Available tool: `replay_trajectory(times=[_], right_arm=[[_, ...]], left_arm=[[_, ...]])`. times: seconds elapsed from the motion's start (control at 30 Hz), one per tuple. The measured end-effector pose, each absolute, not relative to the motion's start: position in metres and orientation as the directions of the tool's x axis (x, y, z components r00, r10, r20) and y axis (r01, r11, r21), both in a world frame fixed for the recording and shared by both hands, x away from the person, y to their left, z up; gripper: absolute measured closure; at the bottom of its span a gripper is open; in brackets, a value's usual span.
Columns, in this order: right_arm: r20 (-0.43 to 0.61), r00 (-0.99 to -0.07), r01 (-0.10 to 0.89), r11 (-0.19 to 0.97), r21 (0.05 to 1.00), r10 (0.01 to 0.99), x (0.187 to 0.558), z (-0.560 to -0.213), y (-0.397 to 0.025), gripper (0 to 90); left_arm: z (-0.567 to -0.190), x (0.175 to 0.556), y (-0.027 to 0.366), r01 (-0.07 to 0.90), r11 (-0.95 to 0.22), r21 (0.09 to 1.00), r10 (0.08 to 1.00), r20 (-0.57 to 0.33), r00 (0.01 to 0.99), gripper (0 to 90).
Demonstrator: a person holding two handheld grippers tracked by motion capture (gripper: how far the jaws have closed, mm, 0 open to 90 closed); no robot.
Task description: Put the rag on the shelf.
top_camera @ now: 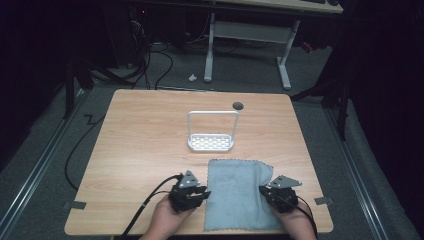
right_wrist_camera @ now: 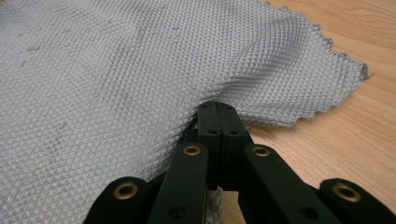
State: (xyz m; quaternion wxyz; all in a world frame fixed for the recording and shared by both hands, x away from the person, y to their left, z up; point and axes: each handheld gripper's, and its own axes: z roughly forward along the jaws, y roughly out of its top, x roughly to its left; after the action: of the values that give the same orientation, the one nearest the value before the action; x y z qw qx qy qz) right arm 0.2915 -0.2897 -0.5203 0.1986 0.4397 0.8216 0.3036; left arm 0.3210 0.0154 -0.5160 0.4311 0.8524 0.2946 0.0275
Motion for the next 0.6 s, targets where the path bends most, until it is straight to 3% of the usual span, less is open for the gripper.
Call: replay_trajectory(times=[0.23,0.6], right_arm=[[-0.054,-0.541,0.597,0.428,0.678,0.840,0.292,-0.521,-0.291,90.0],[-0.043,-0.544,0.599,0.423,0.680,0.838,0.292,-0.521,-0.284,90.0]], left_arm=[[-0.525,0.326,-0.014,0.473,-0.522,0.710,0.529,-0.166,0.832,81.6],[-0.527,0.321,0.041,0.489,-0.499,0.715,0.577,-0.147,0.803,85.4]])
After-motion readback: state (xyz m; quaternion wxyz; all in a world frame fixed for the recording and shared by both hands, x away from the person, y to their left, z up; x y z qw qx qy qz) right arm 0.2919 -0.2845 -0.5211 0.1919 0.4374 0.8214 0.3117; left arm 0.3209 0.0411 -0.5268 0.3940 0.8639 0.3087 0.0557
